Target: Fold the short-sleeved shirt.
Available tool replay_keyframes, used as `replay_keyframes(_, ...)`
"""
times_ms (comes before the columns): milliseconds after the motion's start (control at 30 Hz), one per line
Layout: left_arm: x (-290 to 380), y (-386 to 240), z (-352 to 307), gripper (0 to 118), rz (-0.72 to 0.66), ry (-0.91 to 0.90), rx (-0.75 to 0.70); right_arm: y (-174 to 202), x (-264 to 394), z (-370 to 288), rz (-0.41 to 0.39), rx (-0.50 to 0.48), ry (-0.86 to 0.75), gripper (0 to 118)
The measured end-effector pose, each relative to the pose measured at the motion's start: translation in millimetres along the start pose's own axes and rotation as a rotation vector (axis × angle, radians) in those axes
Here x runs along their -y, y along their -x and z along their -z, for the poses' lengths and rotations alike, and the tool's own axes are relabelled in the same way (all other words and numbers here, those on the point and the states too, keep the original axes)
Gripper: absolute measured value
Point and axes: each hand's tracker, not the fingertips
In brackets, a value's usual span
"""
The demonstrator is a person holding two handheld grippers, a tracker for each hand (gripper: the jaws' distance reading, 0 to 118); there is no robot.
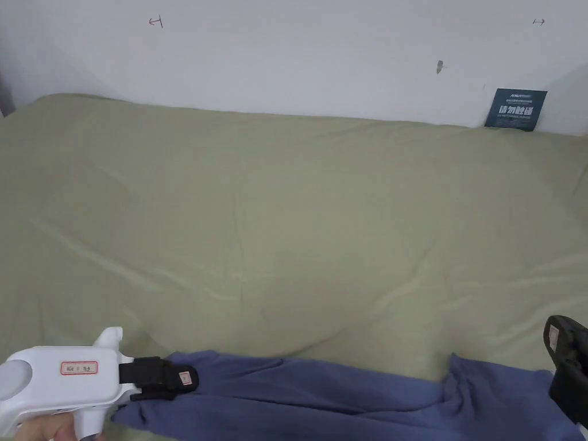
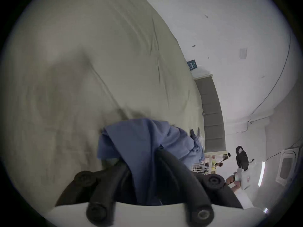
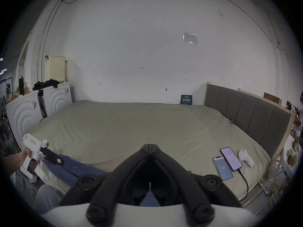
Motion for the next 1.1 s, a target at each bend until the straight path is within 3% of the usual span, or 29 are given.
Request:
replay_keyframes(133,0,-11,-41,5,-0.007,-0.077,-0.005,-11,-2,-4,0.015,0.001,-0.019,2)
replay_keyframes(333,7,-25,-106,5,0.029,-0.197,-0.19,-23,-4,-10,0.03,-0.005,-0.038,2)
replay_keyframes(467,20,-63,-112,5,0.104,-0.207,-0.277,-27,-3,-11,0.032,-0.005,-0.039,2)
replay_keyframes(600,37,-130,-89,5,0.277,-0.223,-0.426,-31,-3,-14,0.036,0.0,-0.044,2)
replay_keyframes(700,48,-173,-60,5,0.356,-0.183,-0.408,-35,-2,-18,0.033,0.007,-0.046,2)
replay_keyframes(833,67,-219,-5,5,0.511,-0.074,-0.511,-45,1,-23,0.047,0.017,-0.045,2)
replay_keyframes(1100,102,-242,130,9,0.643,0.097,-0.573,-58,9,-28,0.086,0.026,-0.024,2)
